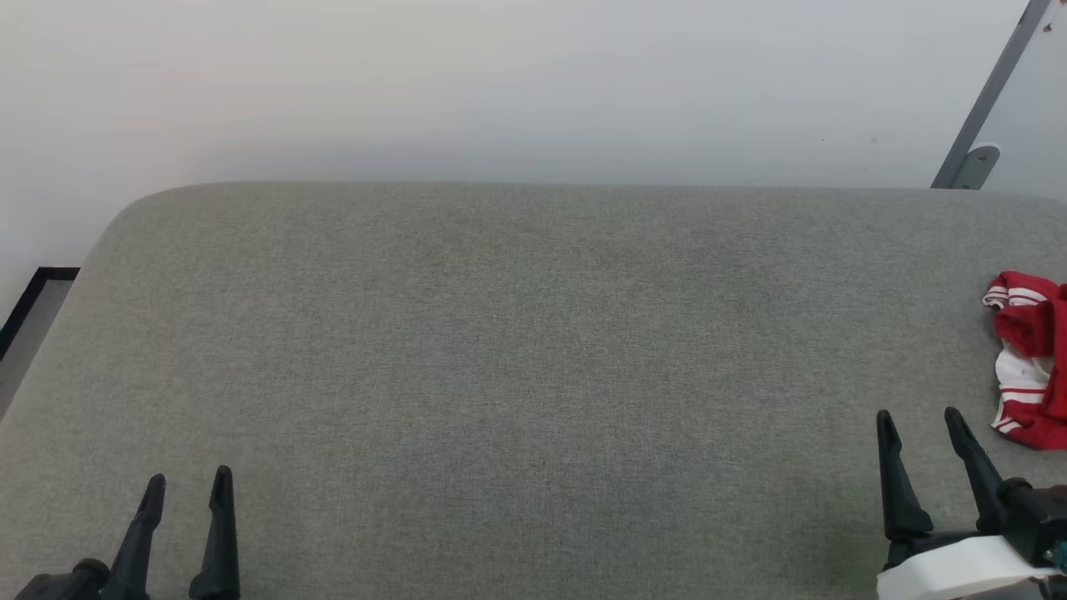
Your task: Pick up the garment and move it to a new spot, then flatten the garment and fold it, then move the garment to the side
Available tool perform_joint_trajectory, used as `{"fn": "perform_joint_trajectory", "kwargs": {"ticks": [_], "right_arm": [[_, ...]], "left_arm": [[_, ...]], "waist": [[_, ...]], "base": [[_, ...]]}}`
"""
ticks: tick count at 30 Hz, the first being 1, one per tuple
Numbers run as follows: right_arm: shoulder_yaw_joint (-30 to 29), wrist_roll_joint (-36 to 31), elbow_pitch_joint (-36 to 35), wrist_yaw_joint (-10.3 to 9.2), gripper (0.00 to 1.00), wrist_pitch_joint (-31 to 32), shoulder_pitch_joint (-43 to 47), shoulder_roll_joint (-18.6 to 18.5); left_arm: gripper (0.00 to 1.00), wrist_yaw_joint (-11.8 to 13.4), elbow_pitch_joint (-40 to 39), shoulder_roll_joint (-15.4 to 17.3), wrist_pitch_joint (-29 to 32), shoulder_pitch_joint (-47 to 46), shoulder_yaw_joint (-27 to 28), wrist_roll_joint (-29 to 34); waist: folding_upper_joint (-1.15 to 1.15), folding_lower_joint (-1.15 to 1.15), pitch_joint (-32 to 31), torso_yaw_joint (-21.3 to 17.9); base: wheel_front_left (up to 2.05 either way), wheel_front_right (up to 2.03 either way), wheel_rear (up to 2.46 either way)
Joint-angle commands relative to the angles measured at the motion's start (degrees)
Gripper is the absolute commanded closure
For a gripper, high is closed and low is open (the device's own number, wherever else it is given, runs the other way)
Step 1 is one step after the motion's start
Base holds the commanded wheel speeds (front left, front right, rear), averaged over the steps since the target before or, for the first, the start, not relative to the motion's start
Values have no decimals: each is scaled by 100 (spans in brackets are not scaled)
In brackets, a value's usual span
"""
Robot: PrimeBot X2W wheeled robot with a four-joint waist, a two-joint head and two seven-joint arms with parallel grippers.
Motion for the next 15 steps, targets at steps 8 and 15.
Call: {"fn": "perform_joint_trajectory", "kwargs": {"ticks": [8,15], "right_arm": [[-3,-30,-22,-4,0,-21,70,55],[-53,-55,-37,-4,0,-21,113,88]], "left_arm": [[0,-16,27,118,-28,-109,-167,-37],[0,-16,33,167,-28,-196,-269,-55]], "waist": [[0,0,19,42],[0,0,35,66]], "base": [[0,0,0],[0,0,0]]}}
